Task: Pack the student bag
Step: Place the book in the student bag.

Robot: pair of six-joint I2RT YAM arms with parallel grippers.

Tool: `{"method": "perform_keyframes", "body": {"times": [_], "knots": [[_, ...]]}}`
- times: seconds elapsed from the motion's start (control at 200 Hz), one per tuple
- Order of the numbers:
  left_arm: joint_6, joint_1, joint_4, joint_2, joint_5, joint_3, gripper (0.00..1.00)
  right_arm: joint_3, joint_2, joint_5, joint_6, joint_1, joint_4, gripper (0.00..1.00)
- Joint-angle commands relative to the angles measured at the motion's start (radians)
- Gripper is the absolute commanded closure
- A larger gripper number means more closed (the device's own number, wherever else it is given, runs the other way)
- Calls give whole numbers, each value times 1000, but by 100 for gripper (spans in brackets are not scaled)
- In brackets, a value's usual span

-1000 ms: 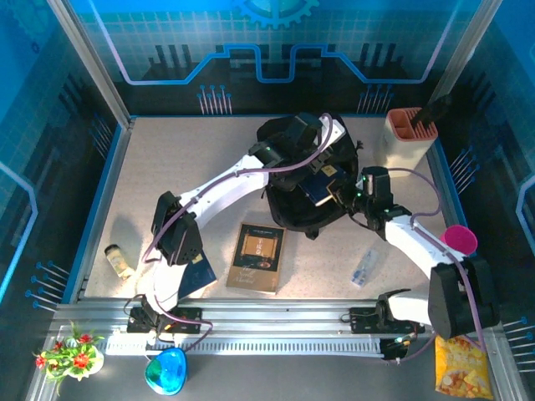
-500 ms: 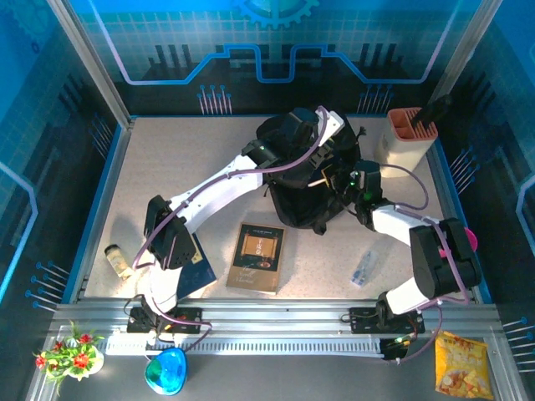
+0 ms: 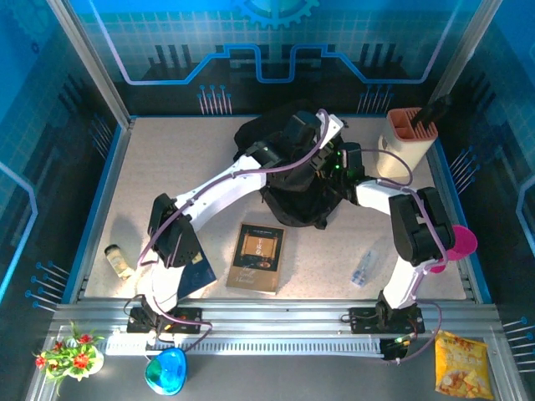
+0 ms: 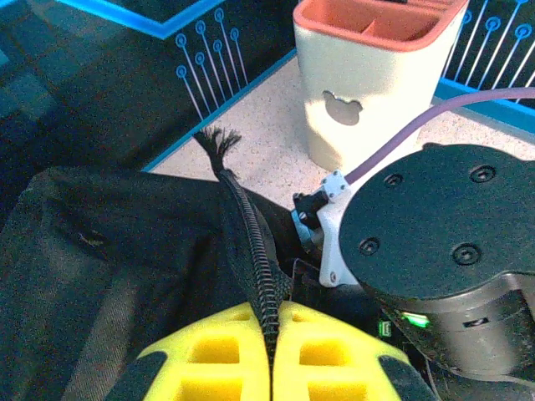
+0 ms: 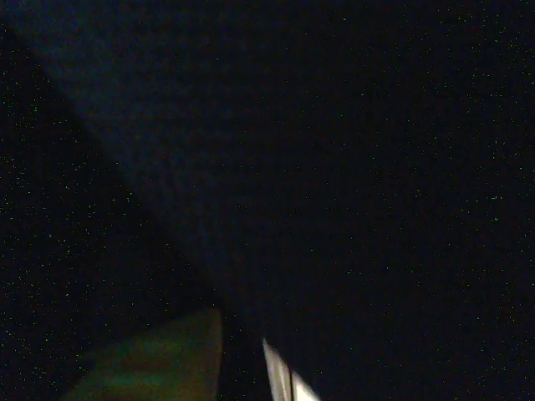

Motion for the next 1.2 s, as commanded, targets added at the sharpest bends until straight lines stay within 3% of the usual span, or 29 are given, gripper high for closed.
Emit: {"method": "perform_keyframes", "body": {"times": [0.0, 0.3, 0.645, 0.75, 0.95, 1.196], "knots": [[-31, 9, 38, 7, 7, 26, 98, 13, 6, -63, -30, -5, -56, 58], [-48, 30, 30, 35, 30, 35, 97, -20, -74, -179, -105, -27, -205, 59], [-57, 31, 29, 52, 48, 42, 97, 3, -128, -85, -212, -26, -442, 53], [-55, 32, 27, 51, 50, 42, 97, -15, -155, -65, -221, -25, -437, 50], [-58, 31, 32, 46, 55, 41, 97, 22, -66, -102, -180, -9, -422, 53], [-62, 31, 30, 42, 61, 42, 97, 91, 31, -50, -141, 25, -434, 51]]}}
